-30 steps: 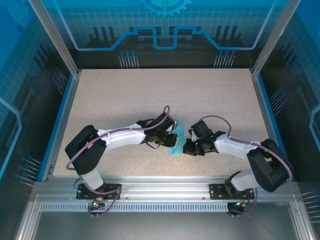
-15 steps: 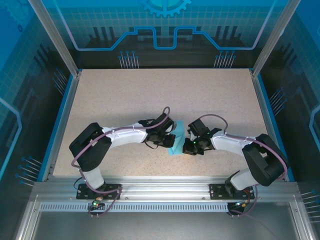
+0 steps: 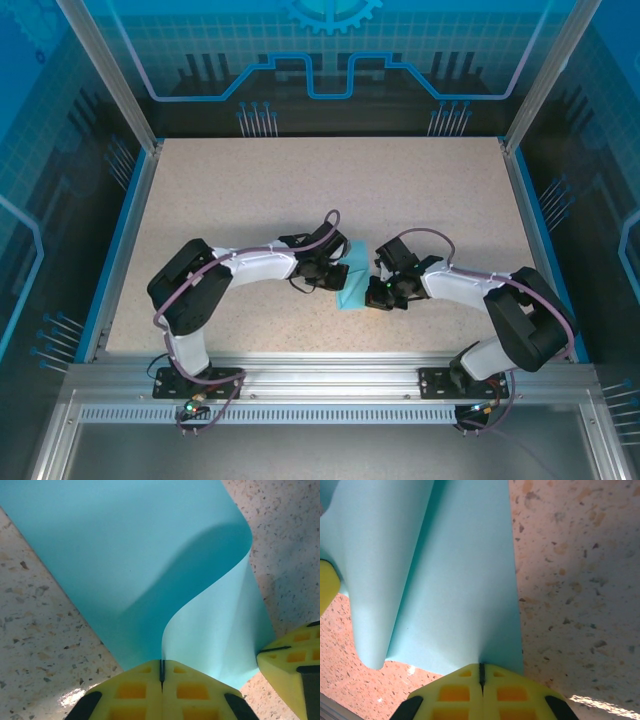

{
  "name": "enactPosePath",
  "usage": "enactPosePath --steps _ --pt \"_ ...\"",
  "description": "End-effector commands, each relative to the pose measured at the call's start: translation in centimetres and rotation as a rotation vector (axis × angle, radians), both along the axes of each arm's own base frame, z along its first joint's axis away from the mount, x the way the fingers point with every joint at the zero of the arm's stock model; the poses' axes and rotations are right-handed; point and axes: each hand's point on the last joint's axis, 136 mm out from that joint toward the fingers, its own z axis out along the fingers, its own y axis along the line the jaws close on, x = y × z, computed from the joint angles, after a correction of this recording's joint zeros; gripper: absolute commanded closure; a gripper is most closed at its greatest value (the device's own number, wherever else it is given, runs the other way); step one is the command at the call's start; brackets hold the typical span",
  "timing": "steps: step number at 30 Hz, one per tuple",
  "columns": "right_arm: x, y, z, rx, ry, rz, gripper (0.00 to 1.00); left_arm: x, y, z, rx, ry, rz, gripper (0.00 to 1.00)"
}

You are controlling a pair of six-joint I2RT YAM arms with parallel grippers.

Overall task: Fold a paper plane with a square sheet of paper (fold left side to right side)
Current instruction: Fold the triangle a second time at the center of the table.

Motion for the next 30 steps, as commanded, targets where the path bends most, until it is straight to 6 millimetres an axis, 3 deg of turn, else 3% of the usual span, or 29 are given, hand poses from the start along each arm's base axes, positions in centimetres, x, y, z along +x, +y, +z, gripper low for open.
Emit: enactPosePath --steps 1,30 --pt "-2.24 -1.42 -1.60 -0.088 0.084 0.024 1.00 0.85 0.03 0.12 0.016 -0.020 -0.013 1.00" --pt "-2.69 -1.71 -2.04 -0.105 0.109 0.028 1.00 1.59 1.02 -0.73 0.081 -0.032 -0.009 1.00"
